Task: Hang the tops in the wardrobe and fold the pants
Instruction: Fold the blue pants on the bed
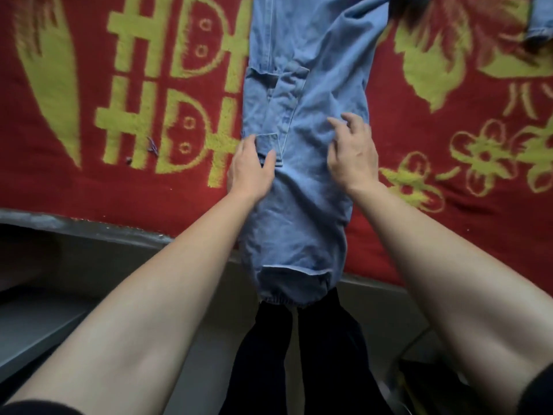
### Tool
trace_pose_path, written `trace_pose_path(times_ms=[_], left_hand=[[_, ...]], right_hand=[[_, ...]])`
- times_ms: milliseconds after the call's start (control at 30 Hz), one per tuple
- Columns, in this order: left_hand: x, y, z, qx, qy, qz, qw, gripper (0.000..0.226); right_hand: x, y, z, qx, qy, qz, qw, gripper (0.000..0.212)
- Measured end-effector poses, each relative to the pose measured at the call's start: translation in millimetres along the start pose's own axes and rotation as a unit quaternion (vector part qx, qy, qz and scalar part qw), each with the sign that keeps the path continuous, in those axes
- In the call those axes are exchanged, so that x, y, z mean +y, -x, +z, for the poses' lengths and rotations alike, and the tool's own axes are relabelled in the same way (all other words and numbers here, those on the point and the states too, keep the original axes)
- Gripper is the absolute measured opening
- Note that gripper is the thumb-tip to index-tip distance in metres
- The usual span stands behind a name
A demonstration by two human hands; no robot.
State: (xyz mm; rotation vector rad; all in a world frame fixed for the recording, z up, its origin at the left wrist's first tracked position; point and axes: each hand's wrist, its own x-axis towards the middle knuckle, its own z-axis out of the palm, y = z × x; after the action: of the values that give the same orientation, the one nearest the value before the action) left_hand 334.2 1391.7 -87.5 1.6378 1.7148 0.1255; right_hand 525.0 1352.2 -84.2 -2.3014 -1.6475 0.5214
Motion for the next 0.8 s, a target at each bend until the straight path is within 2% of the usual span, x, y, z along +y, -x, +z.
trace_pose_path(times_ms=[100,167,233,333,467,600,700,800], left_hand=[[16.6,-48.6,13.3,-0.036,-0.037,0.015,0.999,0.069],[18.9,-69.2,24.4,-0.075,-0.059,-0.017,0.995,0.072],[15.8,-77.1,34.4,-0.082,-0.081,-0.037,0.993,0.072],[12.8,-80.4,38.8,-0.082,-0.102,-0.047,0.99,0.074],[17.4,-83.0,32.4,-0.08,-0.126,-0.062,0.987,0.075],[20.9,-86.8,21.0,-0.083,-0.134,-0.067,0.985,0.074],[22.9,-94.4,11.2,-0.057,-0.111,-0.059,0.99,0.06],[18.3,-113.1,-8.1,-0.026,-0.059,-0.059,0.996,0.041]], right_hand=[[15.8,-45.9,15.3,-0.044,0.059,-0.073,0.995,0.05],[31.6,-68.7,26.3,-0.117,0.104,-0.086,0.984,0.053],[47.9,-81.4,36.9,-0.169,0.139,-0.114,0.969,0.054],[59.4,-88.0,42.9,-0.182,0.146,-0.149,0.961,0.052],[53.8,-90.6,31.8,-0.168,0.127,-0.147,0.966,0.05],[26.3,-112.5,8.4,-0.189,0.131,-0.102,0.968,0.042],[-6.9,-149.5,-2.8,-0.102,0.05,-0.018,0.993,0.031],[-40.4,-194.4,-2.6,-0.034,-0.038,0.061,0.997,0.035]])
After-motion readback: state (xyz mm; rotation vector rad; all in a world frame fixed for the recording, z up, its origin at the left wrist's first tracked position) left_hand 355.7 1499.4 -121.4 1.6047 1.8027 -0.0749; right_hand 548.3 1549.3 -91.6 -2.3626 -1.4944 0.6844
